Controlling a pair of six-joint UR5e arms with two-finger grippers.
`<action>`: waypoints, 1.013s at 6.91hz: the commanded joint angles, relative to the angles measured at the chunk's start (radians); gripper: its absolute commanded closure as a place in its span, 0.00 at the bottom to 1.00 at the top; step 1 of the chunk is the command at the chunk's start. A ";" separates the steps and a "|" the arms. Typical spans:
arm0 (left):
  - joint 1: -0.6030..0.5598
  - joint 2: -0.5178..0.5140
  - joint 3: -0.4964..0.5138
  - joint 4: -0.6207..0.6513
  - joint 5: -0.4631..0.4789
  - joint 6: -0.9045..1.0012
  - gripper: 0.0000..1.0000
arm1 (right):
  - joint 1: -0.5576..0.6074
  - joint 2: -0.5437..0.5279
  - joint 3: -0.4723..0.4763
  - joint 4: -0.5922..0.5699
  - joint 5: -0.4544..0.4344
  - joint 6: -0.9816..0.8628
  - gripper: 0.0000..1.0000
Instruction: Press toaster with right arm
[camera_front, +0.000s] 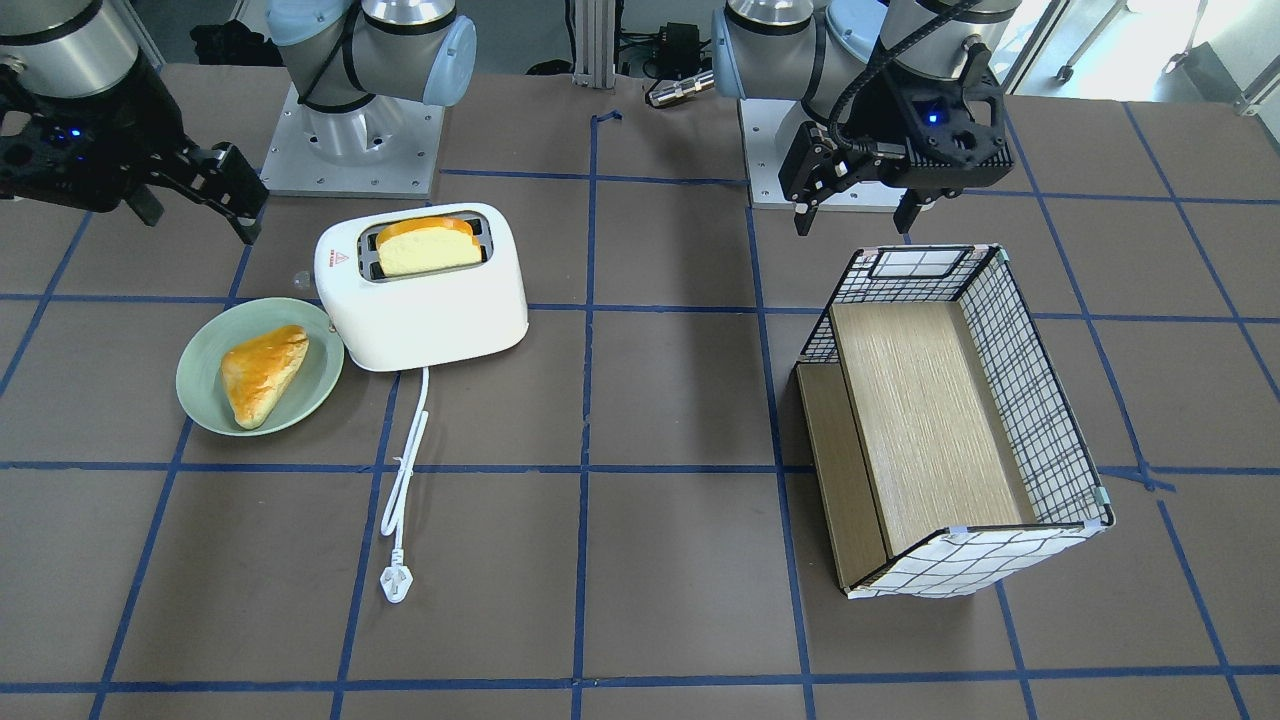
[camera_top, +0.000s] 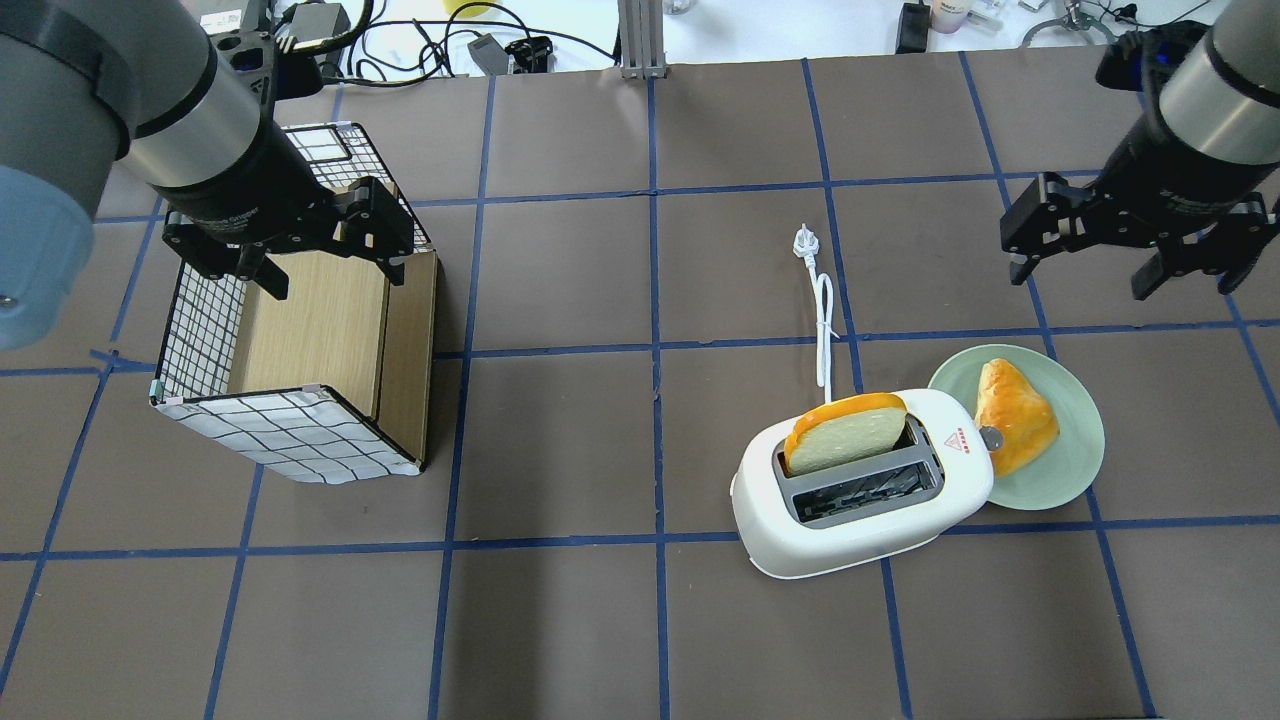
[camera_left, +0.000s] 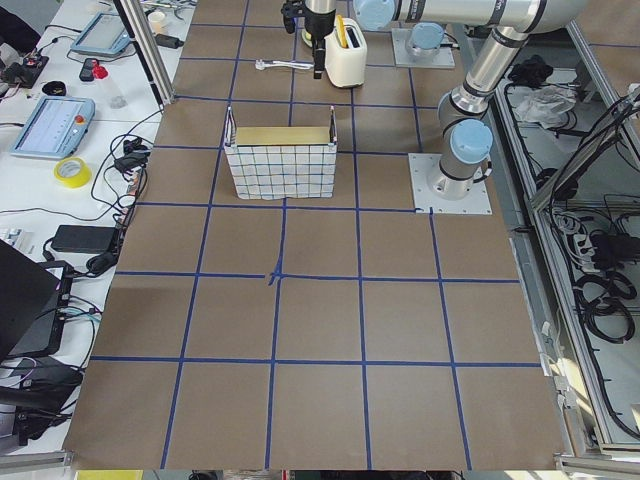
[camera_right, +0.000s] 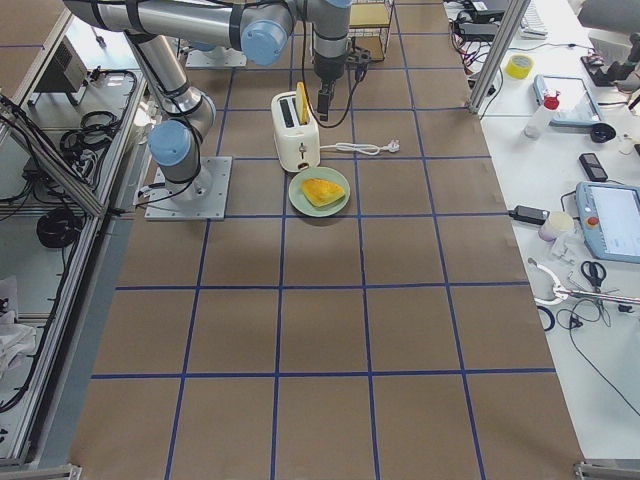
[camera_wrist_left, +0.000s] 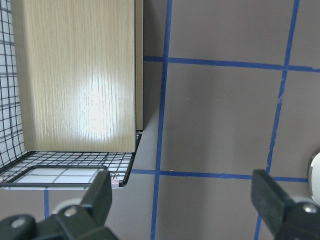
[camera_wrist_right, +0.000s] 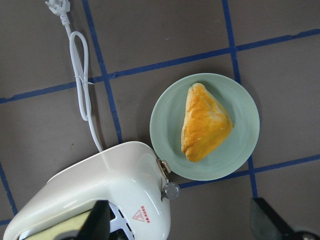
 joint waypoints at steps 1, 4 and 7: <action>0.000 0.000 0.001 0.000 -0.002 0.000 0.00 | 0.129 0.005 0.000 -0.007 0.000 0.127 0.00; 0.000 0.000 0.000 0.000 0.000 0.000 0.00 | 0.180 -0.001 -0.012 -0.033 0.001 0.123 0.00; 0.000 0.000 0.000 0.000 0.000 0.000 0.00 | 0.180 0.008 -0.043 -0.019 -0.002 0.113 0.00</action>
